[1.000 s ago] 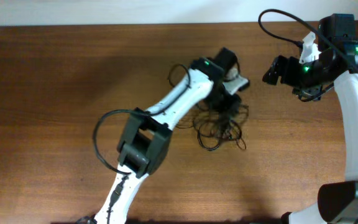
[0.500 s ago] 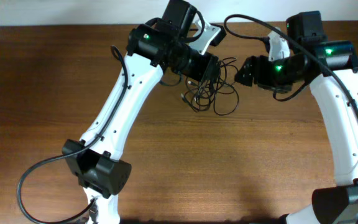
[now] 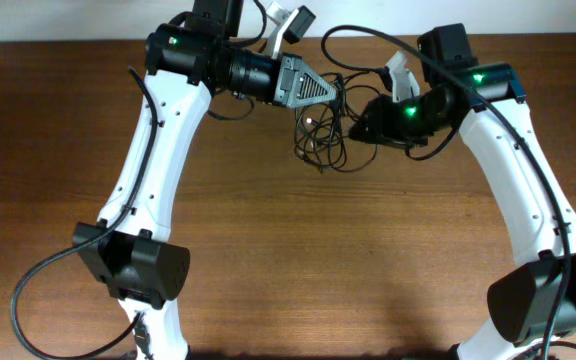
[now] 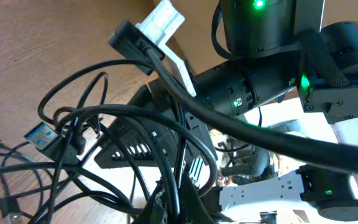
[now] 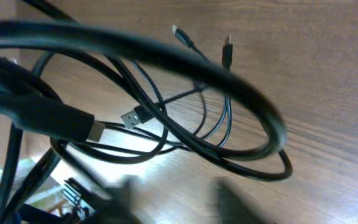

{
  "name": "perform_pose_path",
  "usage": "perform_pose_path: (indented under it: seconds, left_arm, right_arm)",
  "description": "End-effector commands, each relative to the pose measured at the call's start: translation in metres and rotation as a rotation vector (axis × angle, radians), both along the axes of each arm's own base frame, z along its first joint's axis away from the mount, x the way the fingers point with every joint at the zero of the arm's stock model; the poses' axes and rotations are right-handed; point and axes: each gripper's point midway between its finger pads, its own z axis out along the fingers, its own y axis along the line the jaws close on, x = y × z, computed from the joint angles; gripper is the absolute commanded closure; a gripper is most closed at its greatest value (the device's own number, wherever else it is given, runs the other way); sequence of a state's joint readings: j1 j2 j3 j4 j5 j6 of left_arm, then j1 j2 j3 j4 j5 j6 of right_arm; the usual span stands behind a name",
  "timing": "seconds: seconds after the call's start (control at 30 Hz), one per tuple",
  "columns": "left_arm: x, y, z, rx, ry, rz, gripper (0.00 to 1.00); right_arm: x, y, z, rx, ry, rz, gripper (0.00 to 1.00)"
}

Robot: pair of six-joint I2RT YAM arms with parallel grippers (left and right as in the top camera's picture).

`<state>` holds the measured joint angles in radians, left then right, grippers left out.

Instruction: Untangle cables

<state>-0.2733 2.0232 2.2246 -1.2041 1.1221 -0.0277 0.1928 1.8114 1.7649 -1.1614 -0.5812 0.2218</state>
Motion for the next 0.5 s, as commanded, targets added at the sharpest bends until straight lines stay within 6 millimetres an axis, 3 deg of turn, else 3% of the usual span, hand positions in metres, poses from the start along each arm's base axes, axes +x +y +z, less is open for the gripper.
perform_pose_path:
  seconds: [0.0,0.03,0.17,0.2,0.27,0.4,0.47]
  left_arm:
    - [0.010,0.011,0.008,0.084,-0.106,0.084,1.00]
    - [0.029,0.025,-0.011,0.224,-0.142,0.185,1.00]
    - [0.053,0.056,-0.041,0.448,-0.168,0.338,1.00]
    - [0.058,0.070,-0.050,0.510,-0.159,0.379,0.98]
    - [0.061,0.092,-0.060,0.589,-0.139,0.432,0.93]
    - [0.055,0.115,-0.074,0.715,-0.102,0.472,0.87]
    - [0.054,0.120,-0.078,0.748,-0.093,0.480,0.85]
  right_arm:
    - [-0.005,0.001,-0.006,-0.001,0.026,0.011,0.96]
    - [-0.005,-0.001,-0.001,-0.005,0.011,0.007,0.96]
    - [-0.011,-0.026,0.030,-0.088,-0.099,-0.058,0.96]
    - [-0.018,-0.041,0.048,-0.114,-0.145,-0.097,0.96]
    - [-0.031,-0.068,0.073,-0.163,-0.202,-0.191,0.96]
    - [-0.062,-0.113,0.127,-0.158,-0.344,-0.334,0.96]
    - [-0.074,-0.133,0.136,-0.160,-0.347,-0.416,0.96]
